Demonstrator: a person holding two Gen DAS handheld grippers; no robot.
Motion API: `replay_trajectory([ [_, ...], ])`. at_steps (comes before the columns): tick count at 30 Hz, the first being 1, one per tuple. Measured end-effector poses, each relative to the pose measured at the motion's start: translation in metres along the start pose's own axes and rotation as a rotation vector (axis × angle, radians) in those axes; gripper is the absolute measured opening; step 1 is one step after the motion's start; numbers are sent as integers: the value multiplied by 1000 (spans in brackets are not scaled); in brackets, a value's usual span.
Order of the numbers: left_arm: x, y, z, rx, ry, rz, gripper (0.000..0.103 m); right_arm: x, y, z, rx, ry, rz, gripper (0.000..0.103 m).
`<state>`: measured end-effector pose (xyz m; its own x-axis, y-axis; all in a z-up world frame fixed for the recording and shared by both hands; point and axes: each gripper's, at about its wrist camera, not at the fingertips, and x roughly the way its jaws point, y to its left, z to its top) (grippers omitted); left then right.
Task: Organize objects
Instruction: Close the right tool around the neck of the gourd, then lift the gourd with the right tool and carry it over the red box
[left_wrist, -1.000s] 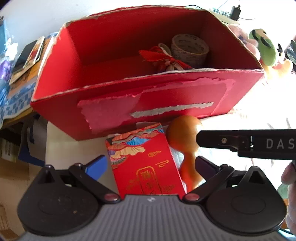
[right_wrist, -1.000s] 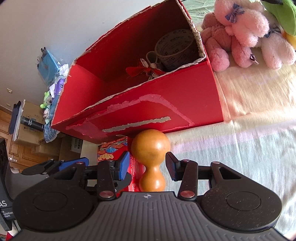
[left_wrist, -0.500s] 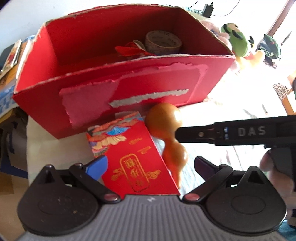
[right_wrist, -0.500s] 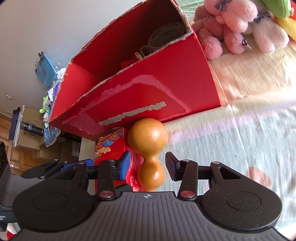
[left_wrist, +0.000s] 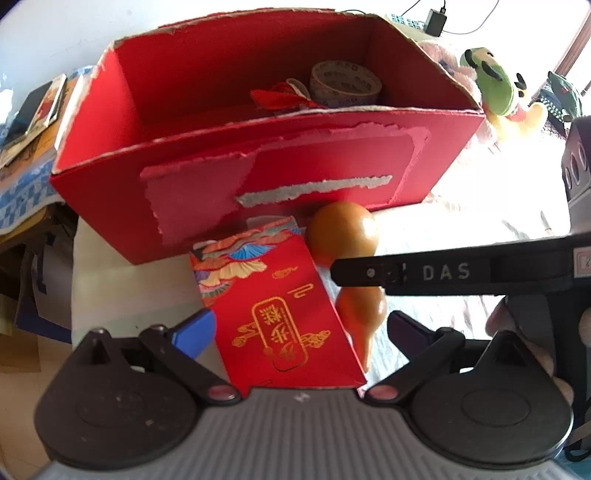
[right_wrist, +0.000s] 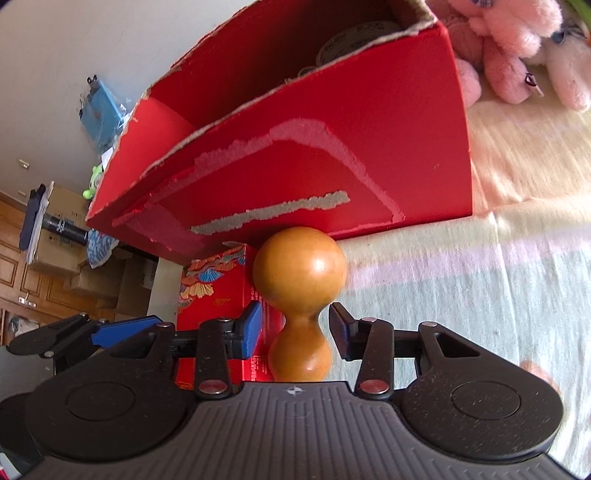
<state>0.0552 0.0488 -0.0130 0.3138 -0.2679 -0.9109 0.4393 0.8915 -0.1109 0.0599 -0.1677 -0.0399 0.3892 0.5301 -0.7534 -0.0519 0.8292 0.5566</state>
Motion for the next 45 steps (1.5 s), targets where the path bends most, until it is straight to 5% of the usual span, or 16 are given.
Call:
replay_trajectory([
  [5,-1,-9,2,36,-5,-6,99,2,-9,-4,18,-1,15,42],
  [8,-2,-18,3,77,-15,-17,99,2,-17,-5,38,0,37,32],
  [16,-1,-42,6,190,-42,-80,94,-13,-31,-10,64,-45,48,31],
  [37,64,-98,18,327,68,-131,58,-41,-63,-6,154,-44,20,31],
  [45,52,-118,23,376,18,-203,51,-63,-64,-4,134,-70,-23,30],
])
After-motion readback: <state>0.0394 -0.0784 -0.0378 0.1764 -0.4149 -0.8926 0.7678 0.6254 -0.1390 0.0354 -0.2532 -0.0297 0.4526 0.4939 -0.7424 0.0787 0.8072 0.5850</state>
